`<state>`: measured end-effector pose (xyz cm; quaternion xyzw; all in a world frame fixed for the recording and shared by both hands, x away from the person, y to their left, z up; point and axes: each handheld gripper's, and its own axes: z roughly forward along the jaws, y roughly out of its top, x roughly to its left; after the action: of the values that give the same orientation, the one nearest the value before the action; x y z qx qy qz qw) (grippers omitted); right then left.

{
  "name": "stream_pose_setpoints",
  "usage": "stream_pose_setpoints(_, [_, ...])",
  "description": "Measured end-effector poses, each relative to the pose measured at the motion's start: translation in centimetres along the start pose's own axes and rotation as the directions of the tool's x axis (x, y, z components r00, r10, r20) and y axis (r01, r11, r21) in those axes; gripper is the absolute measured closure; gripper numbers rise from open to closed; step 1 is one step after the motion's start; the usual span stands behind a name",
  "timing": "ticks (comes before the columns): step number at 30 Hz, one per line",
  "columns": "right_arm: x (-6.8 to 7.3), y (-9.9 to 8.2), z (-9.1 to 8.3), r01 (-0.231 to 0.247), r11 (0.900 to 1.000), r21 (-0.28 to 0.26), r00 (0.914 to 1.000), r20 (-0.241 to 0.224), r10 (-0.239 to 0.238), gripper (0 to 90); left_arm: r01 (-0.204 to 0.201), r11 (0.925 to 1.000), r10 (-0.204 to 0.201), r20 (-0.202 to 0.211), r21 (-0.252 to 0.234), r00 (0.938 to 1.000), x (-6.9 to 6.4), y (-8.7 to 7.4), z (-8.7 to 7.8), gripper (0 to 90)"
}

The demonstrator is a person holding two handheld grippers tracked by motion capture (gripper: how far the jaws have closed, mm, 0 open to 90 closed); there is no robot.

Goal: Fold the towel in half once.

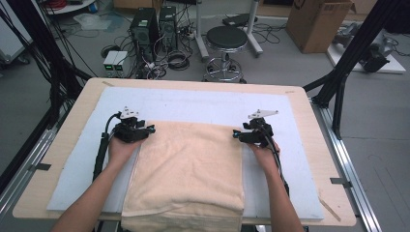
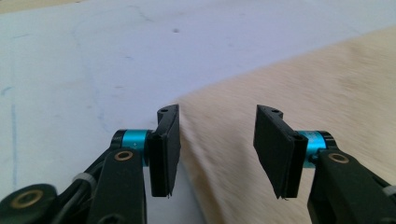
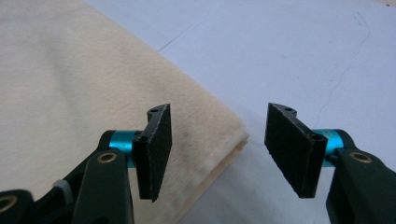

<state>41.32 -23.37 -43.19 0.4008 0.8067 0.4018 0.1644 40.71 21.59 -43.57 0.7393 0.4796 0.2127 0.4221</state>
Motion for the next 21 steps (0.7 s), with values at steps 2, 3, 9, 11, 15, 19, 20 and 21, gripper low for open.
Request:
stream_pose_setpoints(2, [-0.5,0.1,0.8,-0.015,0.9997,0.021,0.9997,-0.019,0.015,41.4,0.031,0.9983,-0.031,0.013,0.049,0.9994,0.6,0.0,0.9,47.6])
stream_pose_setpoints(3, [-0.7,0.1,1.1,-0.018,0.9993,0.034,0.9993,-0.031,0.019,42.0,0.039,0.9968,-0.041,0.019,0.069,0.999,0.8,0.0,1.2,47.5])
stream_pose_setpoints(9, [-1.3,0.5,2.0,0.008,0.9971,0.076,0.9891,-0.147,0.003,84.6,0.043,0.9975,-0.047,0.065,0.056,0.9968,1.3,0.3,2.1,82.2])
stream_pose_setpoints(11, [-1.4,1.3,2.2,0.037,0.9957,0.085,0.9925,-0.119,-0.027,85.9,0.05,0.9968,-0.053,0.047,0.062,0.9975,1.5,1.1,2.7,84.5])
stream_pose_setpoints(15, [-2.0,3.1,2.7,0.027,0.9965,0.079,0.9988,-0.044,-0.024,86.3,0.058,0.998,-0.058,0.003,0.026,0.9983,1.9,3.4,3.3,85.0])
stream_pose_setpoints(19, [-2.7,6.2,2.9,0.043,0.9964,0.073,0.9985,0.03,-0.046,86.3,0.031,0.9992,-0.032,-0.04,-0.025,0.9987,2.0,6.4,3.5,84.9])
stream_pose_setpoints(20, [-2.9,6.9,2.7,0.05,0.9979,0.041,0.9977,0.045,-0.051,86.2,0.03,0.9984,-0.032,-0.049,-0.048,0.9983,2.3,7.3,3.5,84.8])
stream_pose_setpoints(21, [-3.2,7.8,2.6,0.025,0.9993,0.027,0.9985,0.048,-0.027,86.0,0.027,0.9981,-0.03,-0.051,-0.056,0.9982,2.5,7.9,3.5,84.6])
